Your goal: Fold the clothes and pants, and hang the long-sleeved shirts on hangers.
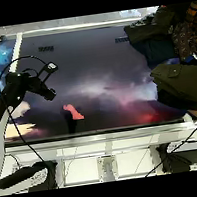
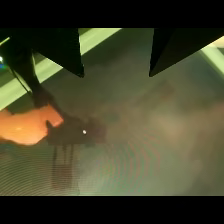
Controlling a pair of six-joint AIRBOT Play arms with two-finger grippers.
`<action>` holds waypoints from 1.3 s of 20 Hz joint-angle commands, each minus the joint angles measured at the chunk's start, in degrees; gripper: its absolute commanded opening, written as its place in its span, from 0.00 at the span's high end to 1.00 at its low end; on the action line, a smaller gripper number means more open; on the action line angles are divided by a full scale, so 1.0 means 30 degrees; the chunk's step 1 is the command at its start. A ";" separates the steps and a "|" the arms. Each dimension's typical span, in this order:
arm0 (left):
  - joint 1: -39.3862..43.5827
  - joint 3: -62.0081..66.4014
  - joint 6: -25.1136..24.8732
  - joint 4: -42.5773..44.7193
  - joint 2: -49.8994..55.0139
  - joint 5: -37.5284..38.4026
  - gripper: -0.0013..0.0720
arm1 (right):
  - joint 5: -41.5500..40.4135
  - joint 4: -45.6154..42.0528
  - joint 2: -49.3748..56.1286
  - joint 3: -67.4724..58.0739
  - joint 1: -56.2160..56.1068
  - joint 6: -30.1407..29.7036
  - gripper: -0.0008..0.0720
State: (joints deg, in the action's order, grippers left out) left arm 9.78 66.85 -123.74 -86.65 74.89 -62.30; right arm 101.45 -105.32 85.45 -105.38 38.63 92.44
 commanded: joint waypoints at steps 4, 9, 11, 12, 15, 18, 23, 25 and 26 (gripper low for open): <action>0.0000 0.0000 0.0634 0.0000 0.0321 0.1297 0.36 | -0.1931 0.0175 0.0583 0.1639 0.0255 -0.0160 0.69; 0.0000 0.0000 0.0648 -0.0087 0.0342 0.1457 0.36 | -0.3738 0.3504 0.0568 0.1734 -0.1457 -0.0342 0.71; 0.0000 0.0000 0.0663 -0.0517 0.0372 0.1501 0.35 | -0.5209 0.4167 0.0546 0.1727 -0.3701 -0.0364 0.88; 0.0000 0.0000 0.0678 -0.0699 0.0379 0.1486 0.35 | -0.5901 0.4641 0.0546 0.1727 -0.5085 -0.0408 0.96; -0.0007 0.0000 0.0685 -0.0554 0.0379 0.1326 0.36 | -0.6936 0.6288 0.0583 0.2025 -1.0681 -0.0889 0.96; 0.0000 -0.0007 0.0678 -0.0568 0.0379 0.1282 0.35 | -0.7424 0.5894 0.1319 0.2841 -1.6575 -0.0889 0.96; 0.0000 -0.0007 0.0678 -0.0568 0.0379 0.1282 0.35 | -0.6368 0.5544 0.4619 0.2834 -2.2782 -0.0947 0.96; 0.0000 -0.0007 0.0678 -0.0568 0.0379 0.1282 0.35 | -0.5916 0.5566 0.5676 0.2834 -2.3860 -0.0291 0.96; 0.0000 -0.0007 0.0678 -0.0568 0.0379 0.1282 0.35 | -0.5625 0.5683 0.6054 0.2834 -2.4166 -0.0015 0.96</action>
State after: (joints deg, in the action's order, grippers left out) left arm 9.78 66.85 -121.67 -88.36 76.01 -58.43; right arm 82.46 -88.49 99.55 -96.99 -27.90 90.35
